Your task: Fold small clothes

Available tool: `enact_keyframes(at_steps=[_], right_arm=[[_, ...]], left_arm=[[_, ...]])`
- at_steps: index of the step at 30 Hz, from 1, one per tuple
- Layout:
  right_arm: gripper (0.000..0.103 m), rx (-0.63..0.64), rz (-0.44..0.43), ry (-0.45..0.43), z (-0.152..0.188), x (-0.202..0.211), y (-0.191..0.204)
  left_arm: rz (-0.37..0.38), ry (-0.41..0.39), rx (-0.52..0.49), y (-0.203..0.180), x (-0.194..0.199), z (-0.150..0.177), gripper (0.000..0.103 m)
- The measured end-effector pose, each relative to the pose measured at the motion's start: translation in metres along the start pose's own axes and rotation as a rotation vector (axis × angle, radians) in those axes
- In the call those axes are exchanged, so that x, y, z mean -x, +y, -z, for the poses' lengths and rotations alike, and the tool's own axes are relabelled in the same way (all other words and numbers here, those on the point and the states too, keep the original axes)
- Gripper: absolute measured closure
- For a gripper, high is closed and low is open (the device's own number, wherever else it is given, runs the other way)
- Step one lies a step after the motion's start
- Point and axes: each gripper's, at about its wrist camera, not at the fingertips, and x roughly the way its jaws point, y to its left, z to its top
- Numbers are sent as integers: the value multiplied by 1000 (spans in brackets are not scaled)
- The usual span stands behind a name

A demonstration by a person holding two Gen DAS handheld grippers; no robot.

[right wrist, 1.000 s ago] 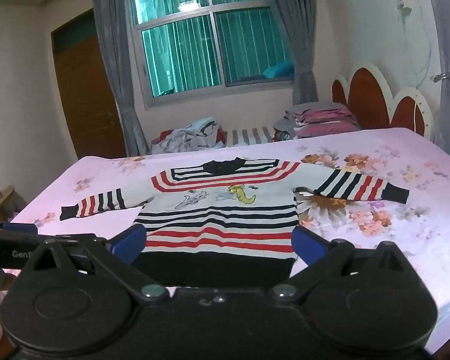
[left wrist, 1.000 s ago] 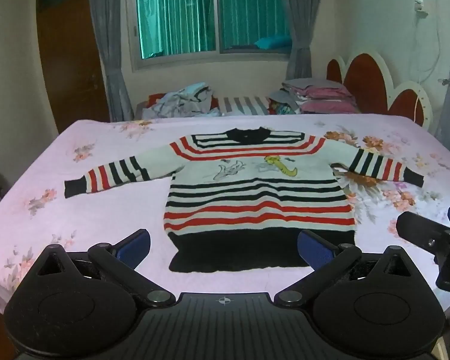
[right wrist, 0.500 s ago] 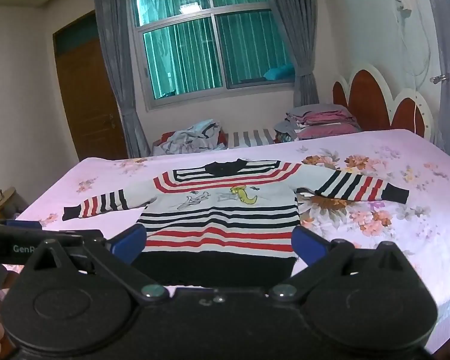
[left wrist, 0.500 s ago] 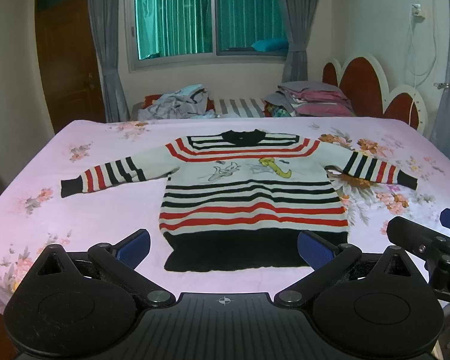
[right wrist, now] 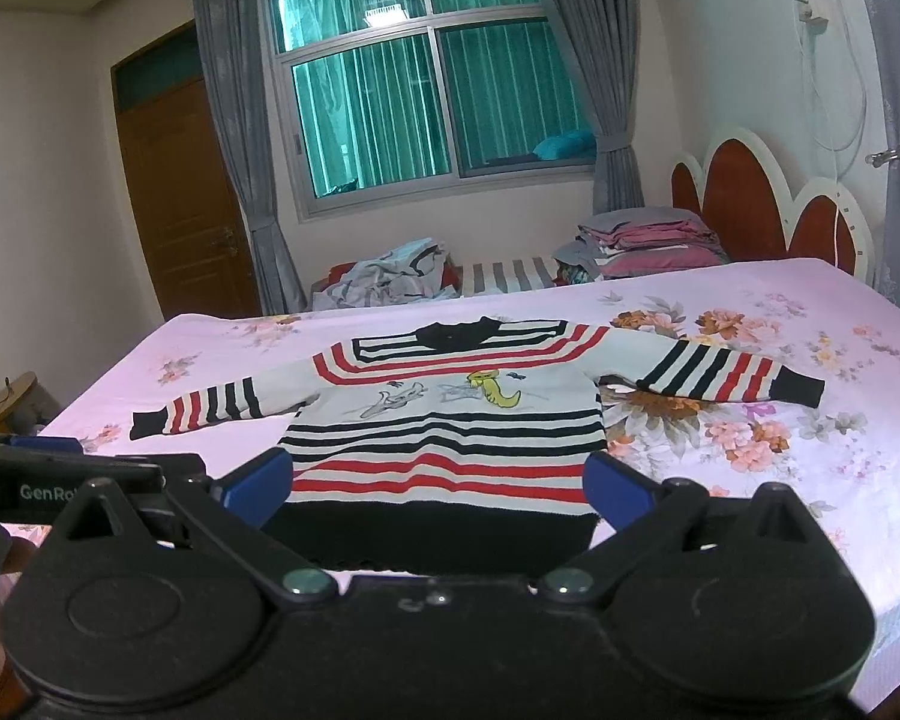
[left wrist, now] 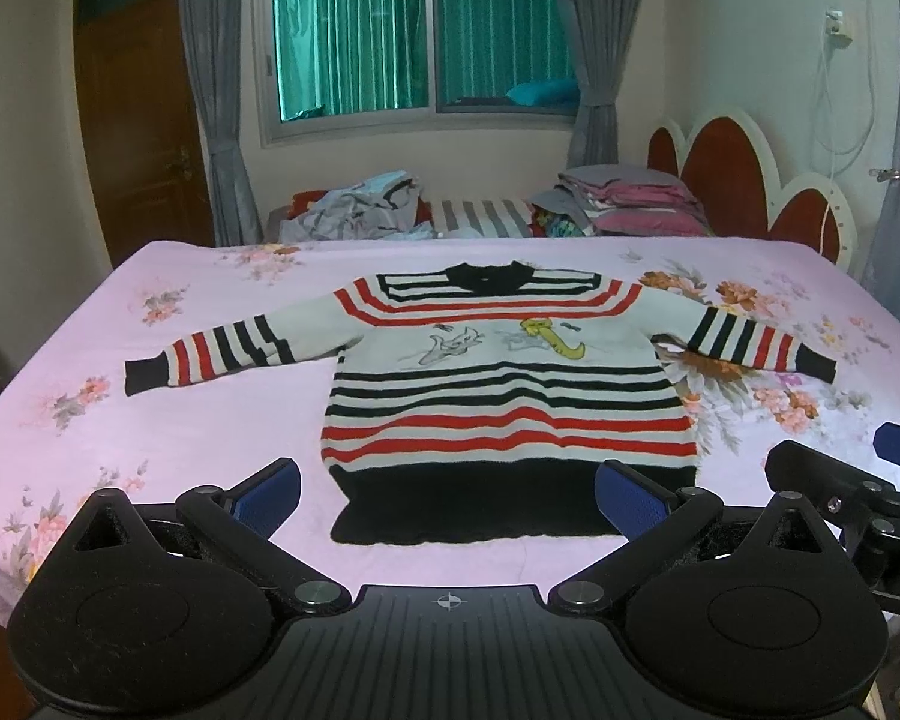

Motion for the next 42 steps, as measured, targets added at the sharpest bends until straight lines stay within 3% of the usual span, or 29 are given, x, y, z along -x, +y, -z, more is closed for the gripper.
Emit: enact_keyframes(at_steps=[42], right_arm=[[0, -17, 23, 2, -4, 1, -8]], left_arm=[[-14, -1, 16, 6, -4, -3, 0]])
